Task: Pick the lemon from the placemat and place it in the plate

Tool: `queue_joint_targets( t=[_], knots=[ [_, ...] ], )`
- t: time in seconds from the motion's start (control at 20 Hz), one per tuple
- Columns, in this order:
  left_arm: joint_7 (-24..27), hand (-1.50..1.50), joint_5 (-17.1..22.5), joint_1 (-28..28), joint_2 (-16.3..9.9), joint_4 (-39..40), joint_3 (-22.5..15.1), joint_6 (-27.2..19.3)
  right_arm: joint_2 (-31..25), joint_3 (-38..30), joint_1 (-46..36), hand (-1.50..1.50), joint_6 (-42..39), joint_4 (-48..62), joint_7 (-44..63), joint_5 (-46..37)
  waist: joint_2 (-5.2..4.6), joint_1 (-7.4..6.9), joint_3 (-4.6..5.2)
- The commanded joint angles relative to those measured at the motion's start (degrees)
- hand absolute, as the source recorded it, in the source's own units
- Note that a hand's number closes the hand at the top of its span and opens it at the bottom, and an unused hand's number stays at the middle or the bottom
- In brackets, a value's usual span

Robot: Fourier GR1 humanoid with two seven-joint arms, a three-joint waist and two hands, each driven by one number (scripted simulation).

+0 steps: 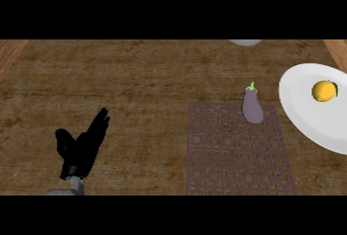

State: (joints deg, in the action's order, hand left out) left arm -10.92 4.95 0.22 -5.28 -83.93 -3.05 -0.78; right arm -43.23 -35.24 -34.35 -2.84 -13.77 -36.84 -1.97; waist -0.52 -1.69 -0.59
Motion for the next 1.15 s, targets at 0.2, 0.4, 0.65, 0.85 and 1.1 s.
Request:
queue_joint_targets(
  t=[0.2,0.4,0.65,0.85,1.1],
  knots=[
    [-3.08,0.00,0.56,2.48,0.26,-0.50,-0.32,0.32,-4.95,0.92,8.06,-1.50,-17.54,1.65,-6.19,0.33,0.15,0.79,0.39],
    [-1.05,0.00,-0.19,3.30,-0.09,1.26,-0.28,1.03,-5.75,2.01,12.34,-1.50,-20.92,1.16,-9.73,-0.14,0.29,1.18,0.47],
    [-0.64,0.00,-0.95,1.64,0.39,2.33,0.70,-0.43,-4.60,4.60,18.66,-1.50,-18.67,0.63,-15.92,-2.71,0.24,1.34,0.43],
    [-2.77,0.00,-2.32,5.70,1.95,-4.14,-2.26,-1.68,-5.47,4.70,22.23,-1.50,-18.99,0.55,-17.80,-2.27,0.44,1.25,0.44],
    [-1.38,0.00,1.38,-3.29,-0.21,5.74,3.72,1.39,-7.04,5.03,22.08,-1.50,-20.69,-1.23,-16.17,-1.13,0.39,1.80,0.53]
  ],
)
